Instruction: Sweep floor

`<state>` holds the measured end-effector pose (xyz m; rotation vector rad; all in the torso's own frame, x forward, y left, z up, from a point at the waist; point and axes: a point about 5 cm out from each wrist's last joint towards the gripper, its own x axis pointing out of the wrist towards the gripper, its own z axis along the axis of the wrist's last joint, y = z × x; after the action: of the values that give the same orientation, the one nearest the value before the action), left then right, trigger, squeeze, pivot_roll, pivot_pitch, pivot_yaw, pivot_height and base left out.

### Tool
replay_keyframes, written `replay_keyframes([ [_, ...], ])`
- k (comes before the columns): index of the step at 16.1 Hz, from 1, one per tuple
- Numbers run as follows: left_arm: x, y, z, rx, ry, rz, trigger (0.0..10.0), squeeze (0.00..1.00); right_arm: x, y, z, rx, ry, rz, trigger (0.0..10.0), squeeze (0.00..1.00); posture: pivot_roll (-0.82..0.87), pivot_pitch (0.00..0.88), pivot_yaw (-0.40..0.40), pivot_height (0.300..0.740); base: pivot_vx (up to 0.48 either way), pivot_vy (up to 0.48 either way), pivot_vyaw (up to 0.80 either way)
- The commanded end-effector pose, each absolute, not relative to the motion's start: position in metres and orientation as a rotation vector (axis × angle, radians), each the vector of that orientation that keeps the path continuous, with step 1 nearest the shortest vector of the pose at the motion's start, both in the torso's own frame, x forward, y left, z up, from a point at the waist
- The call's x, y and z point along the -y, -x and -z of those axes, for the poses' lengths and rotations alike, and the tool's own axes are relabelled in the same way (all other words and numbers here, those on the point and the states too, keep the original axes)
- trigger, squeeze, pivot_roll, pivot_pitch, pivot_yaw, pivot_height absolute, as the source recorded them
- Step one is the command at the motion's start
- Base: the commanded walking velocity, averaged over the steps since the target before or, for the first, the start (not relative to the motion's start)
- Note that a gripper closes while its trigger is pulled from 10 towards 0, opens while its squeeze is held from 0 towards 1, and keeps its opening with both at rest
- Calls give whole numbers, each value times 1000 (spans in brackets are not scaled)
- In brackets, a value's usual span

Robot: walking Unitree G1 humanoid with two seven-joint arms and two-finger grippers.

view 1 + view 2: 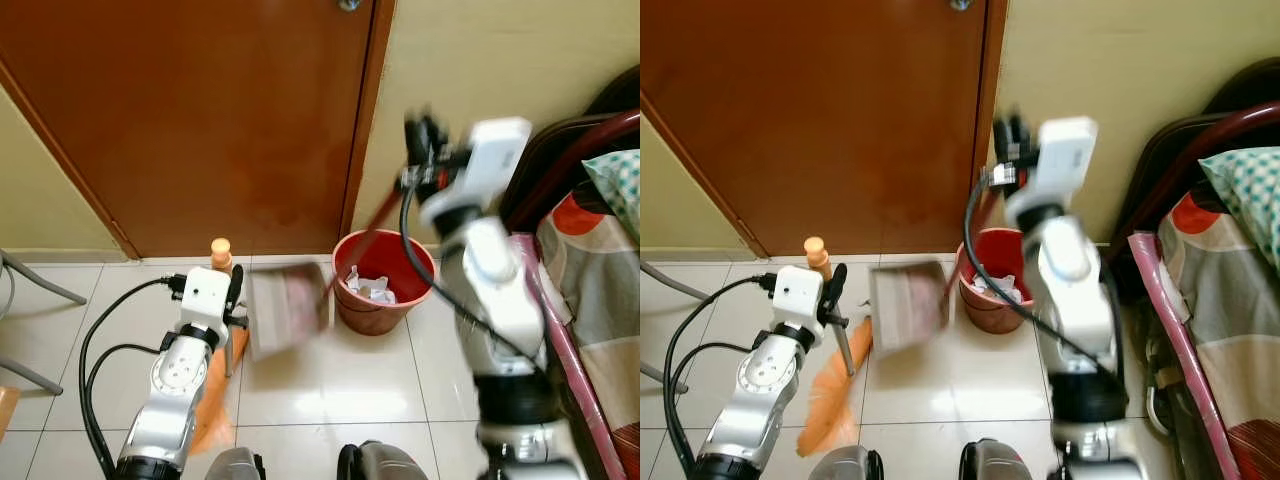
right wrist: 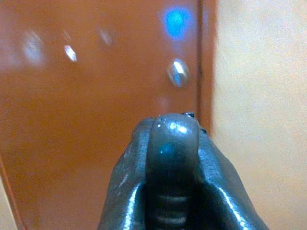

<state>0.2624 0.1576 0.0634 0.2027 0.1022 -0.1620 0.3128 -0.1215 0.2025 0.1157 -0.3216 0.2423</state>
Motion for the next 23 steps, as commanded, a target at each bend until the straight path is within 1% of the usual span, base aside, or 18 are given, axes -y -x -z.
replay_keyframes([
  [1, -163, -259, -60, -126, -236, 159, 10000, 0, 124, -312, -203, 336, -128, -216, 10000, 0, -29, 80, -13, 740, 0, 0, 0],
  [2, -164, -258, -60, -129, -239, 157, 10000, 0, 128, -309, -189, 295, -121, -191, 10000, 0, -28, 85, -15, 740, 0, 0, 0],
  [3, -164, -259, -61, -126, -240, 153, 10000, 0, 133, -307, -174, 254, -72, -161, 10000, 0, -28, 86, -17, 740, 0, 0, 0],
  [4, -164, -260, -66, -107, -243, 153, 10000, 0, 146, -303, -150, 183, -24, -112, 10000, 0, -24, 92, -17, 740, 0, 0, 0],
  [7, -162, -265, -77, -60, -241, 147, 10000, 0, 170, -292, -113, 52, -73, 9, 10000, 0, -23, 97, -10, 740, 0, 0, 0],
  [8, -161, -266, -79, -53, -244, 148, 10000, 0, 172, -291, -111, 43, -72, 16, 10000, 0, -23, 97, -10, 740, 0, 0, 0],
  [10, -163, -272, -97, 9, -256, 109, 10000, 0, 174, -287, -103, 28, -60, 32, 10000, 0, -22, 104, -3, 740, 0, 0, 0],
  [11, -169, -277, -111, 59, -269, 48, 10000, 0, 176, -285, -99, 19, -57, 45, 10000, 0, -20, 107, -1, 740, 0, 0, 0],
  [12, -172, -278, -114, 70, -277, 24, 10000, 0, 176, -285, -97, 16, -58, 49, 10000, 0, -16, 108, -2, 740, 0, 0, 0],
  [14, -191, -278, -118, 67, -315, -85, 10000, 0, 178, -284, -94, 3, -62, 65, 10000, 0, -11, 112, -2, 740, 0, 0, 0],
  [15, -200, -277, -112, 31, -318, -113, 10000, 0, 179, -284, -94, 2, -60, 68, 10000, 0, -11, 114, -1, 740, 0, 0, 0],
  [16, -202, -278, -109, 16, -308, -114, 10000, 0, 179, -285, -94, 3, -59, 69, 10000, 0, -11, 114, -1, 740, 0, 0, 0],
  [18, -196, -293, -104, 25, -319, -58, 10000, 0, 180, -286, -94, 6, -55, 76, 10000, 0, -5, 121, -9, 740, 0, 0, 0],
  [20, -189, -315, -109, 55, -325, -33, 10000, 0, 179, -285, -94, 6, -45, 75, 10000, 0, -11, 118, -9, 740, 0, 0, 0],
  [21, -183, -329, -116, 77, -324, -7, 10000, 0, 182, -283, -95, 10, -37, 72, 10000, 0, -25, 117, -7, 740, 0, 0, 0],
  [23, -170, -344, -122, 97, -363, 60, 10000, 0, 188, -280, -95, 9, -25, 87, 10000, 0, -37, 115, -2, 740, 0, 0, 0],
])
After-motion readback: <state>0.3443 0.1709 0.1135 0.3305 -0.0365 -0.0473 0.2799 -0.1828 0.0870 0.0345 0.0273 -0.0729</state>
